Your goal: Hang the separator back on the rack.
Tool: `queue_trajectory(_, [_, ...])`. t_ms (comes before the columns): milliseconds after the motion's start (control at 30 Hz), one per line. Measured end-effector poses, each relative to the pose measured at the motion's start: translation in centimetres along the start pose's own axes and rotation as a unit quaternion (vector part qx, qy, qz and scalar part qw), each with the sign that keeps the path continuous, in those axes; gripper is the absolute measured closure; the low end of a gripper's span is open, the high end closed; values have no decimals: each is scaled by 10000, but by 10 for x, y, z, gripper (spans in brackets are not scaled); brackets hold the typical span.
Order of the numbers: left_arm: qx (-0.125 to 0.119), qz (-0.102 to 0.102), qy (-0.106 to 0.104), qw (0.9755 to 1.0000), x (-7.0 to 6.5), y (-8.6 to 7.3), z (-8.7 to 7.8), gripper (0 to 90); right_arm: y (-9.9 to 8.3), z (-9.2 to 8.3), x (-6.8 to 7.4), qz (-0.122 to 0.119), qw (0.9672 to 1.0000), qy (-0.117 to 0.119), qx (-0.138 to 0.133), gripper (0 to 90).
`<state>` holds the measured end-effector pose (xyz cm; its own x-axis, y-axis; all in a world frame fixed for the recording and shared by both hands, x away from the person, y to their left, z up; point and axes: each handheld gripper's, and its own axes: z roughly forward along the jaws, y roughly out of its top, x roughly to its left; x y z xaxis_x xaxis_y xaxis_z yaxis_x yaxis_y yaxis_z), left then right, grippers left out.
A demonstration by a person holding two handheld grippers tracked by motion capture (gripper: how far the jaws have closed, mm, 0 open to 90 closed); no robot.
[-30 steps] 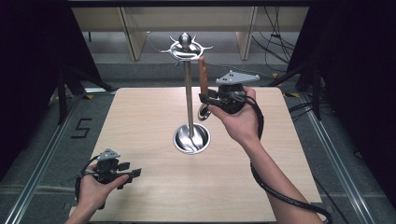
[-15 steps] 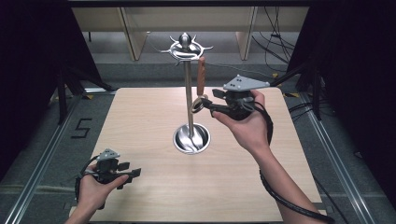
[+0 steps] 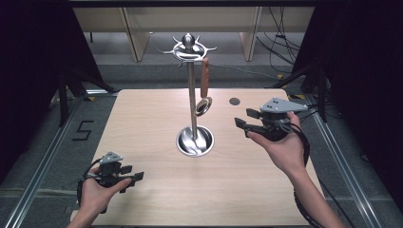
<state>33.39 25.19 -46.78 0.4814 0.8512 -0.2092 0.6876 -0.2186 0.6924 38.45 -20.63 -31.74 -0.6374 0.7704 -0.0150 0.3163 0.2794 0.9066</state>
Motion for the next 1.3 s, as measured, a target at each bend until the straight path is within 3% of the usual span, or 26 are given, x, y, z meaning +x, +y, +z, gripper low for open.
queue_trajectory(167, [10,-17,7,10000,-1,0,1,397,-27,-16,-15,172,9996,-149,189,462])
queue_trajectory(200, [-4,3,45,10000,-1,0,0,397,-31,-17,-16,234,9994,-228,92,462])
queue_trajectory(233, [-10,0,50,10000,-1,0,0,397,-35,-20,-19,157,9995,-194,194,462])
queue_trajectory(300, [12,1,42,10000,-1,0,1,397,-44,-25,-24,368,9986,-237,307,462])
queue_trajectory(467, [144,143,-2,9998,1,0,-1,397,-66,-31,-35,545,9968,-430,409,463])
queue_trajectory(567, [105,122,25,9999,0,0,0,397,-85,-35,-43,783,9940,-508,565,463])
queue_trajectory(667, [150,125,-28,9998,0,0,0,397,-98,-35,-50,800,9936,-532,600,464])
queue_trajectory(700, [154,121,-22,9998,0,0,0,397,-103,-36,-50,952,9914,-575,691,464])
queue_trajectory(767, [128,52,-7,9999,-1,-1,1,397,-110,-36,-54,1024,9905,-605,692,464])
queue_trajectory(867, [178,116,4,9998,0,-1,1,397,-119,-38,-58,1074,9888,-668,793,464])
queue_trajectory(900, [43,-1,25,10000,-2,-1,3,397,-123,-38,-60,1103,9884,-685,783,464])
queue_trajectory(933, [59,-4,33,10000,-2,-1,3,397,-126,-38,-61,1168,9874,-708,802,464])
queue_trajectory(967, [56,15,49,10000,-2,-1,3,397,-130,-38,-67,990,9891,-712,820,464])
queue_trajectory(1000, [65,26,51,10000,-2,-1,3,397,-133,-38,-65,1195,9860,-767,878,465])
queue_trajectory(1067, [64,0,25,10000,-2,-1,3,397,-138,-39,-70,1108,9866,-831,856,465])
queue_trajectory(1100, [61,7,38,10000,-1,-1,3,397,-139,-40,-70,1254,9843,-833,919,465])
queue_trajectory(1133, [46,-6,22,10000,-1,-1,3,396,-142,-40,-73,1129,9860,-894,842,466])
queue_trajectory(1167, [170,148,-8,9997,1,-1,1,397,-144,-41,-73,1255,9844,-924,819,467])
queue_trajectory(1200, [108,119,15,9999,1,-1,1,397,-146,-43,-77,1084,9861,-946,829,468])
queue_trajectory(1233, [54,144,49,9999,1,-1,2,397,-148,-43,-76,1208,9842,-1009,812,472])
queue_trajectory(1267, [115,152,39,9998,1,-1,1,397,-150,-44,-79,1035,9856,-1054,820,474])
queue_trajectory(1300, [156,164,20,9997,2,-1,1,397,-153,-45,-78,1123,9831,-1178,839,475])
